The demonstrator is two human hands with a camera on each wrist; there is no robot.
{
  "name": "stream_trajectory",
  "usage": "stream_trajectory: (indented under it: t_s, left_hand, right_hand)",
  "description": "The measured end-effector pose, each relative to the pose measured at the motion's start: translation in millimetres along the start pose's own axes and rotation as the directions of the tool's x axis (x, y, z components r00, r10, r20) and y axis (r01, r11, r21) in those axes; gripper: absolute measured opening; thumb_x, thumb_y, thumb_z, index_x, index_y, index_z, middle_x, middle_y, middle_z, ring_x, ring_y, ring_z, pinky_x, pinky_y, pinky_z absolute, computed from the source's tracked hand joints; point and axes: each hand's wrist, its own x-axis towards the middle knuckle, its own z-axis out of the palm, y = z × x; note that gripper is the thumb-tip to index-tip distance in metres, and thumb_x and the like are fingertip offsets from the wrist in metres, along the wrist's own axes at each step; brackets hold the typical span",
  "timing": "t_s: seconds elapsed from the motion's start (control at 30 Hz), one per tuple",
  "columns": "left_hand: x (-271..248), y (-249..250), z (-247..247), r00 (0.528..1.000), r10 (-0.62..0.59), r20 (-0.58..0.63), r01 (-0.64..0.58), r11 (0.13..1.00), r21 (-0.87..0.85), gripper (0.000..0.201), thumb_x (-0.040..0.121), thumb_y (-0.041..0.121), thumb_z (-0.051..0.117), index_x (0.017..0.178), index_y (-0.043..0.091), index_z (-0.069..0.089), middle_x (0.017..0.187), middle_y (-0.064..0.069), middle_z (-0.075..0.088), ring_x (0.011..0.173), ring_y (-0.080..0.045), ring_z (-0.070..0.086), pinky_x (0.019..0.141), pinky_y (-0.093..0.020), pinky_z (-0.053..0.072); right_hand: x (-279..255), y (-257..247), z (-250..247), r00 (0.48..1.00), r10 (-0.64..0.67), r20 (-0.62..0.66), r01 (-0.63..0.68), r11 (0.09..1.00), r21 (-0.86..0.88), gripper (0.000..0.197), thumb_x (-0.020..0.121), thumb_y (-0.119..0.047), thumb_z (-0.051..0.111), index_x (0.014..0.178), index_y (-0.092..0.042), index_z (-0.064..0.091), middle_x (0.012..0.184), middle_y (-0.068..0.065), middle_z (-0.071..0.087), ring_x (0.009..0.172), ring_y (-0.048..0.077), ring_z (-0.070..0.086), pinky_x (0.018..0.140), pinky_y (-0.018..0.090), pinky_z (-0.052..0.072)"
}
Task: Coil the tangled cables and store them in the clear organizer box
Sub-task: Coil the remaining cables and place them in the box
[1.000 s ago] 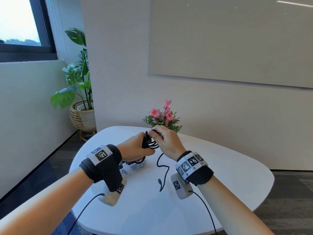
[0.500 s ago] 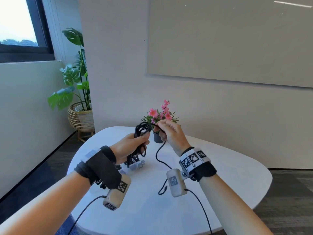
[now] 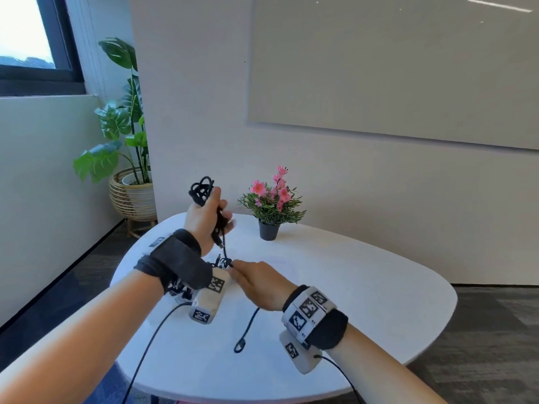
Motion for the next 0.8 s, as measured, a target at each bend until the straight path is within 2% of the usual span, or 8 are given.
stream_trajectory:
  t_s: [0.1,0.2,0.33,0.47,0.53,0.67,0.73,0.8]
  left_hand:
    - [5.0,-3.4,-17.4,0.996,0.067,0.066,-0.088,0.902,0.422,0.023,0.093,0.033,0.053,0.089,0.012,0.045,0.071,0.0,0.043,0.039,-0.007,0.04,0.036,-0.02,0.034]
    - [1.1,-15.7,-27.2,0.98,0.073,0.185,-0.195,0.555,0.809,0.028,0.092,0.04,0.051,0.099,0.013,0.049,0.069,-0.002,0.047,0.046,-0.016,0.045,0.039,-0.023,0.036]
    - [-11.5,-22.1,-25.0,0.962,-0.061,0.268,-0.235,0.323,0.917,0.048,0.095,0.047,0.036,0.087,0.003,0.054,0.067,-0.004,0.05,0.052,-0.02,0.046,0.049,-0.029,0.036]
    - [-28.2,-22.0,-18.9,0.911,-0.123,0.394,-0.393,0.038,0.919,0.059,0.098,0.047,0.016,0.071,0.009,0.053,0.06,-0.005,0.049,0.057,-0.021,0.045,0.056,-0.032,0.033]
    - [-33.0,-23.5,-22.4,0.89,-0.166,0.425,-0.43,0.005,0.903,0.065,0.096,0.05,0.01,0.063,0.01,0.05,0.058,-0.006,0.05,0.055,-0.018,0.045,0.062,-0.031,0.035]
    - [-45.0,-21.8,-33.2,0.787,-0.278,0.551,-0.524,0.171,0.835,0.086,0.088,0.068,0.008,0.059,0.003,0.055,0.046,0.0,0.05,0.04,-0.007,0.044,0.055,-0.013,0.036]
    - [-49.2,-19.4,-35.5,0.694,-0.347,0.631,-0.601,0.202,0.773,0.063,0.083,0.062,0.025,0.057,0.011,0.051,0.048,0.003,0.049,0.043,-0.007,0.042,0.053,-0.014,0.034]
    - [-51.6,-16.3,-35.3,0.667,-0.374,0.645,-0.644,0.146,0.751,0.03,0.078,0.045,0.045,0.064,0.018,0.045,0.056,0.007,0.045,0.047,-0.005,0.039,0.053,-0.02,0.033]
  right_hand:
    - [-6.2,10.7,-14.7,0.985,-0.072,-0.159,0.073,0.997,0.001,0.028,0.1,-0.029,0.04,0.103,-0.013,0.062,0.094,0.007,0.068,0.079,0.022,0.061,0.065,0.025,0.04]
    - [-5.7,20.5,-35.9,0.96,-0.102,-0.262,0.084,0.993,-0.08,0.026,0.098,-0.026,0.047,0.109,-0.016,0.067,0.084,-0.001,0.059,0.073,0.014,0.052,0.062,0.015,0.032]
    - [-3.6,19.1,-45.0,0.931,-0.161,-0.328,0.123,0.983,-0.135,0.02,0.093,-0.025,0.057,0.103,-0.015,0.071,0.069,-0.013,0.036,0.063,0.007,0.037,0.06,0.005,0.029]
    - [-0.8,17.7,-49.6,0.906,-0.24,-0.35,0.195,0.968,-0.158,0.017,0.088,-0.026,0.063,0.096,-0.015,0.073,0.071,-0.003,0.043,0.063,0.01,0.042,0.058,0.011,0.029]
    - [-0.7,16.0,-50.9,0.904,-0.28,-0.324,0.242,0.958,-0.151,0.016,0.086,-0.027,0.065,0.092,-0.016,0.073,0.07,-0.002,0.047,0.062,0.013,0.046,0.058,0.02,0.034]
    - [0.8,14.9,-55.4,0.899,-0.332,-0.284,0.301,0.942,-0.148,0.014,0.085,-0.027,0.067,0.089,-0.015,0.073,0.07,-0.001,0.051,0.061,0.011,0.047,0.058,0.025,0.038]
    - [2.3,15.4,-57.2,0.897,-0.345,-0.278,0.321,0.938,-0.127,0.013,0.086,-0.028,0.066,0.089,-0.017,0.073,0.07,-0.008,0.046,0.062,0.006,0.044,0.06,0.022,0.036]
    - [4.2,18.7,-58.6,0.896,-0.346,-0.278,0.339,0.938,-0.073,0.014,0.087,-0.027,0.064,0.091,-0.018,0.073,0.07,-0.012,0.041,0.062,0.006,0.042,0.059,0.023,0.036]
